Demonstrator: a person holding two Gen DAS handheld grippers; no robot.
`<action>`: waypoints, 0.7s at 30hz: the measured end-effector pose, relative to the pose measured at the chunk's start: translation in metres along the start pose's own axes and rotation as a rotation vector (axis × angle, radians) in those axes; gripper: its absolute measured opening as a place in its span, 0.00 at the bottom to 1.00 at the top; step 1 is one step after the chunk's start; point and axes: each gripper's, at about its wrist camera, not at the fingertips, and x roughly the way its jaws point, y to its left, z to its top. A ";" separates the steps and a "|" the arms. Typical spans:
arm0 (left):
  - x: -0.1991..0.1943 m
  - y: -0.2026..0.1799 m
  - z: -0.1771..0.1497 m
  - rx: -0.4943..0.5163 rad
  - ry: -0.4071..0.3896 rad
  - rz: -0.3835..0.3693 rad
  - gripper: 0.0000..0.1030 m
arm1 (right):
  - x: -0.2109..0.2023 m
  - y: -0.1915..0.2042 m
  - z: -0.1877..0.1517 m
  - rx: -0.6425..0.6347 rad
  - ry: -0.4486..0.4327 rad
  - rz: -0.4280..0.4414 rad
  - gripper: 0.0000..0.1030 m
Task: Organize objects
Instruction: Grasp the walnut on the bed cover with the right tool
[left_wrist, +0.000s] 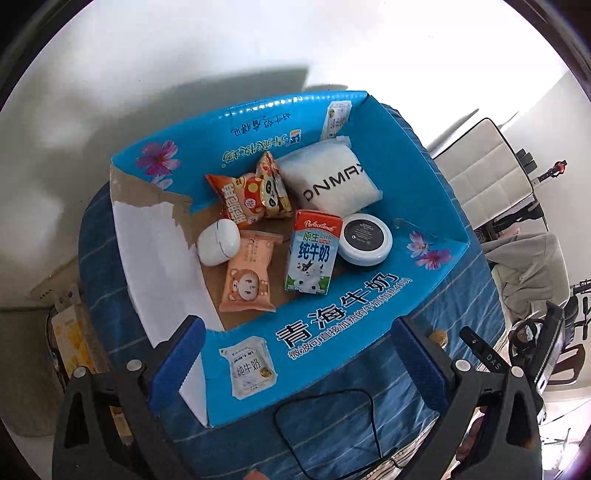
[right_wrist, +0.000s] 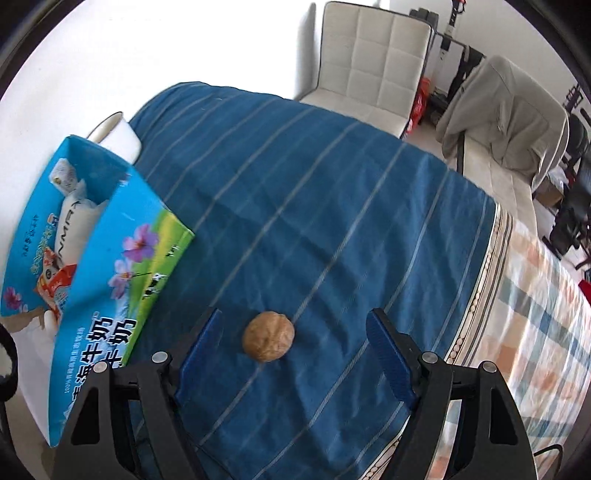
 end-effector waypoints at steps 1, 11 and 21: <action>0.001 -0.002 -0.002 0.003 0.002 0.002 1.00 | 0.010 -0.006 -0.001 0.017 0.024 0.006 0.75; 0.010 -0.007 -0.012 -0.019 0.034 0.030 1.00 | 0.077 -0.003 -0.010 0.036 0.170 0.043 0.49; 0.001 -0.006 -0.014 -0.006 0.016 0.034 1.00 | 0.043 0.002 -0.022 -0.077 0.094 0.031 0.39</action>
